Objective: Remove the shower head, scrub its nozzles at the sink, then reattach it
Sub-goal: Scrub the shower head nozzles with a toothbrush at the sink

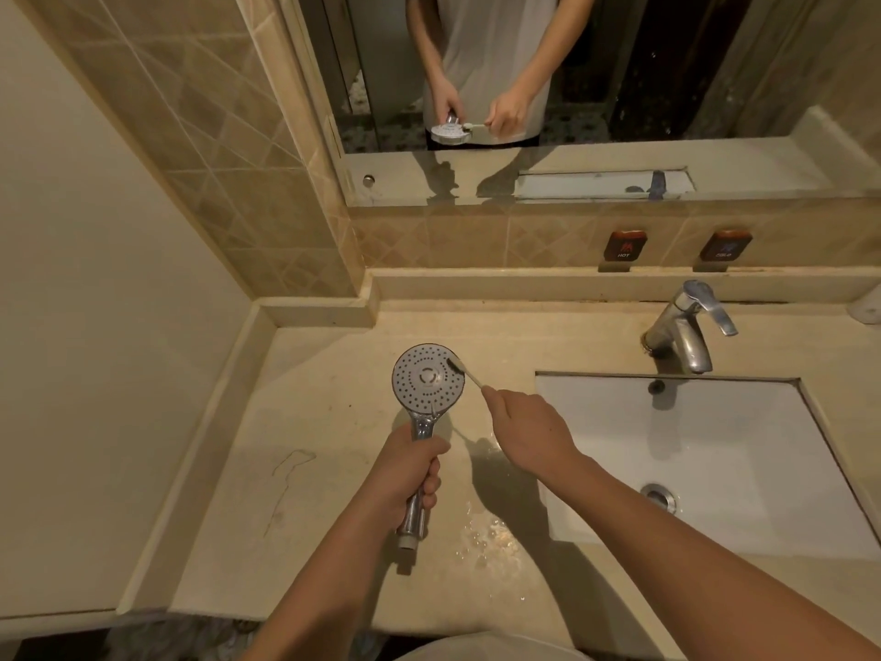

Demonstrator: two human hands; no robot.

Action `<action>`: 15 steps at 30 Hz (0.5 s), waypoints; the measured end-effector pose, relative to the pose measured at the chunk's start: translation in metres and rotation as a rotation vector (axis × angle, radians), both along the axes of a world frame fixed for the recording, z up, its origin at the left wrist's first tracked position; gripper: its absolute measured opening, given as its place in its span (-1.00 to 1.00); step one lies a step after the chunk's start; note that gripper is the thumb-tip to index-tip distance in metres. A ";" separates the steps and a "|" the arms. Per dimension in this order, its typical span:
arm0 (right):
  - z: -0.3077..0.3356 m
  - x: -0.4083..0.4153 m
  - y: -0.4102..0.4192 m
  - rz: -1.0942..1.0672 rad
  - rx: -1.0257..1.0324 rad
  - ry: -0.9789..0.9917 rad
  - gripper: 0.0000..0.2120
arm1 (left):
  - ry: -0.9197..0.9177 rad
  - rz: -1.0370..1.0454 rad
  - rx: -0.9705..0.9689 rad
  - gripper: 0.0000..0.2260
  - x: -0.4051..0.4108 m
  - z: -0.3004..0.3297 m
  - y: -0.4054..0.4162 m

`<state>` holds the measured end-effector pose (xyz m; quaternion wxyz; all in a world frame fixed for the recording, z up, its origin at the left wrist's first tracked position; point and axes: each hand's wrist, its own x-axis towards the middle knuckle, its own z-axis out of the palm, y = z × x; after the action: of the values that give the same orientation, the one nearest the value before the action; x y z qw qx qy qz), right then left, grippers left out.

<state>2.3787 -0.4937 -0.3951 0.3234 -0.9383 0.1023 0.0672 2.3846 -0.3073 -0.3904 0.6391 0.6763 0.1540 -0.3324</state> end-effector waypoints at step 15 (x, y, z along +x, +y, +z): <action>-0.001 -0.015 -0.004 0.099 -0.053 -0.072 -0.46 | 0.036 -0.017 -0.028 -0.93 -0.005 -0.001 -0.003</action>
<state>2.3633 -0.4974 -0.3959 0.2981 -0.9523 0.0458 0.0464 2.3792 -0.3101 -0.3910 0.6429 0.6624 0.1548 -0.3520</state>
